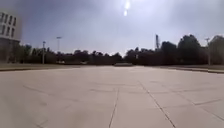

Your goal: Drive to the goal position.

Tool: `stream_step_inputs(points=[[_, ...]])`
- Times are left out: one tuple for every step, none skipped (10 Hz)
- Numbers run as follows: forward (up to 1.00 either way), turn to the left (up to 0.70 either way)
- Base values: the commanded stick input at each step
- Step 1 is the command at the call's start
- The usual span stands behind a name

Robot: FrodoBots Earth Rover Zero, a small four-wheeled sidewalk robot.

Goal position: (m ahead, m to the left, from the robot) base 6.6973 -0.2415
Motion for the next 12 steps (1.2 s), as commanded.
stream_step_inputs(points=[[0.97, -0.01], [1.0, -0.01], [1.0, -0.01], [1.0, -0.01], [1.0, -0.01], [1.0, -0.01], [1.0, -0.06], [1.0, -0.21], [1.0, -0.37], [1.0, -0.39], [1.0, -0.38], [1.0, -0.19]])
